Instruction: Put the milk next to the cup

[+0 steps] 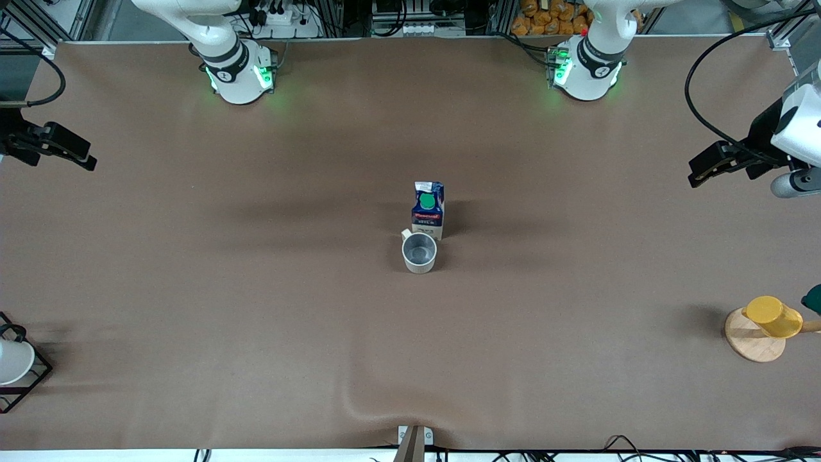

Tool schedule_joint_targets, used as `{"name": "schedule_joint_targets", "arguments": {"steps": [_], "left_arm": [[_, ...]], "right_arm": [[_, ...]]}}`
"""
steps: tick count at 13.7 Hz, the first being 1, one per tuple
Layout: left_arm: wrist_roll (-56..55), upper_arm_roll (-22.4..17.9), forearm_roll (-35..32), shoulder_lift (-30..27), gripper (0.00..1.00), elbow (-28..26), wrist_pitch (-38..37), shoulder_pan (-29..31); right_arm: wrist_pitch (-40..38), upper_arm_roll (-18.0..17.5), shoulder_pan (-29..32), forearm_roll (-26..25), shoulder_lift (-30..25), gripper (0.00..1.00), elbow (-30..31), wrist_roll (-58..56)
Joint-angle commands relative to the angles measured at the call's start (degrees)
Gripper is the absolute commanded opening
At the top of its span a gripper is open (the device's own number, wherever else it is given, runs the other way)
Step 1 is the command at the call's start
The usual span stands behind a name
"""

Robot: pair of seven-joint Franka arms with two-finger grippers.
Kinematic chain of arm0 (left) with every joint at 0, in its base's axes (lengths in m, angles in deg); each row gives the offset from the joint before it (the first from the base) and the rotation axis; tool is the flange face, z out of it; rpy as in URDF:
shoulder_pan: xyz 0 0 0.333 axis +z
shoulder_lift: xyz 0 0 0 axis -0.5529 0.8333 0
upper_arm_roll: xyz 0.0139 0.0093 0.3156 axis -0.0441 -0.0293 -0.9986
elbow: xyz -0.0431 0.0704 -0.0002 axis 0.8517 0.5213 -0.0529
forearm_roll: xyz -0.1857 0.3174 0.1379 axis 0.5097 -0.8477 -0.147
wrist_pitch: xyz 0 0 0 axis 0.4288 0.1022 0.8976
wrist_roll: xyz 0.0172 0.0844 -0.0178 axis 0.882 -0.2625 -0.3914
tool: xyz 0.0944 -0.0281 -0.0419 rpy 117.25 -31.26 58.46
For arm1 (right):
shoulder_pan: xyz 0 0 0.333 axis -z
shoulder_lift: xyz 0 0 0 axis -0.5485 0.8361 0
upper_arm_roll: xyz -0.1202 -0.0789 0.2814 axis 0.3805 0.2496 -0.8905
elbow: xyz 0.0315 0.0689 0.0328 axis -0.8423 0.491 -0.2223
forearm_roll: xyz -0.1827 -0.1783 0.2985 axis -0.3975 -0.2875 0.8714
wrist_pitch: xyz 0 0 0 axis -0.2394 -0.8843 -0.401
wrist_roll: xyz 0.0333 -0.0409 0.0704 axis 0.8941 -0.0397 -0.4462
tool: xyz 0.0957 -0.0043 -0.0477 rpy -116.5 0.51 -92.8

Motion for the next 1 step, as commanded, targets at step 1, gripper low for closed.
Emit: {"name": "schedule_joint_targets", "arguments": {"steps": [1], "left_arm": [[1.4, -0.7, 1.0, -1.1, 1.0, 0.2, -1.8, -0.9]], "right_arm": [[0.1, -0.5, 0.9, 0.6, -0.2, 1.0, -0.2, -0.8]]}}
